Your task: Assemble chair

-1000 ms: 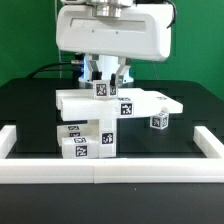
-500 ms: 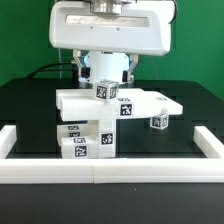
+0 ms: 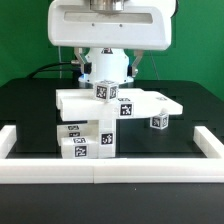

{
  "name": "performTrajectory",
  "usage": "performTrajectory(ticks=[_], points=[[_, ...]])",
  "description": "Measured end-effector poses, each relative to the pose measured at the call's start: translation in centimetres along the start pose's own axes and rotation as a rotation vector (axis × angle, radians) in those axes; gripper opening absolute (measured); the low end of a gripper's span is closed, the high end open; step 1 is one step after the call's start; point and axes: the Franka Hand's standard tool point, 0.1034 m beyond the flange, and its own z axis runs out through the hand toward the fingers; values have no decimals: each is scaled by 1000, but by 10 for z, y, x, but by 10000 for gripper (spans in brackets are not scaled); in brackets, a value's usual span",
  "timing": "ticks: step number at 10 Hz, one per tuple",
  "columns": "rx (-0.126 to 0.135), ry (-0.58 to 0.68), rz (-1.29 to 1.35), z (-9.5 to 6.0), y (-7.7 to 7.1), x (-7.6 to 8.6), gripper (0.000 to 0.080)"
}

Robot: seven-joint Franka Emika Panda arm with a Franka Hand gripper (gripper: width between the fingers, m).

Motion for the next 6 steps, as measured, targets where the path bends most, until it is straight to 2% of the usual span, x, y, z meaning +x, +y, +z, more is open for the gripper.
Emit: performTrajectory(ticks=[2, 4, 6], points=[[-1, 3, -33, 0, 0, 0, 649], [25, 3, -191, -3, 3, 0, 649], [23, 6, -281, -3, 8, 1, 649]])
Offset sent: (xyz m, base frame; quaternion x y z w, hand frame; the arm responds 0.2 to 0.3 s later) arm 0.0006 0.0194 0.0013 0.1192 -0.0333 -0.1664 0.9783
